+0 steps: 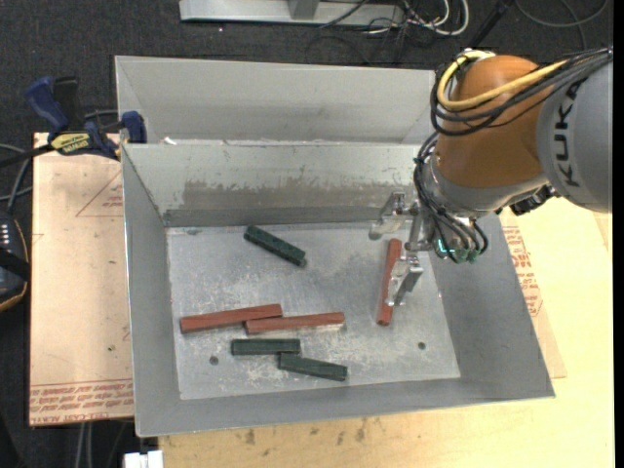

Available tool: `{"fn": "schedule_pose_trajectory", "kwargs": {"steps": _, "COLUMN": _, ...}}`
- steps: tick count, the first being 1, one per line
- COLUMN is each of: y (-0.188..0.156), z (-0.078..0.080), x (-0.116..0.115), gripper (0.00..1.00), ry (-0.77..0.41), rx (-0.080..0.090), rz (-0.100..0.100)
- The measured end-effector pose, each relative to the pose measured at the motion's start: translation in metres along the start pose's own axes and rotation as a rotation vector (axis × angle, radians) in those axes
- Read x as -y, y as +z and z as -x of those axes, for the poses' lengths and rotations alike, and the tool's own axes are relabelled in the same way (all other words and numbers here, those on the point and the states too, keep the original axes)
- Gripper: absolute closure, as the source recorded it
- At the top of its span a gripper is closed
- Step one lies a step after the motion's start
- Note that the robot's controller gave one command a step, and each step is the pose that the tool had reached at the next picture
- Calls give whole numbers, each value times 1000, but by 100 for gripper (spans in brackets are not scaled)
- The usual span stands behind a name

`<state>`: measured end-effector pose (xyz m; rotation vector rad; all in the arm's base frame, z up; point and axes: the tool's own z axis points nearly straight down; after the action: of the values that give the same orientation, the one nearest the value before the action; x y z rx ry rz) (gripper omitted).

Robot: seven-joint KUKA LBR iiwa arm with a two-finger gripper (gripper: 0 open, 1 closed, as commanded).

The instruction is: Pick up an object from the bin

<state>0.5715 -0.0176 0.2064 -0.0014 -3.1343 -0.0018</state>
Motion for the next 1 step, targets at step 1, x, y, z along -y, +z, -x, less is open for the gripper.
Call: {"fn": "schedule_pose_trajectory", "kwargs": {"steps": 1, "y": -5, "z": 1, "x": 0, "gripper": 0, "ry": 0, "rx": 8, "rz": 0}}
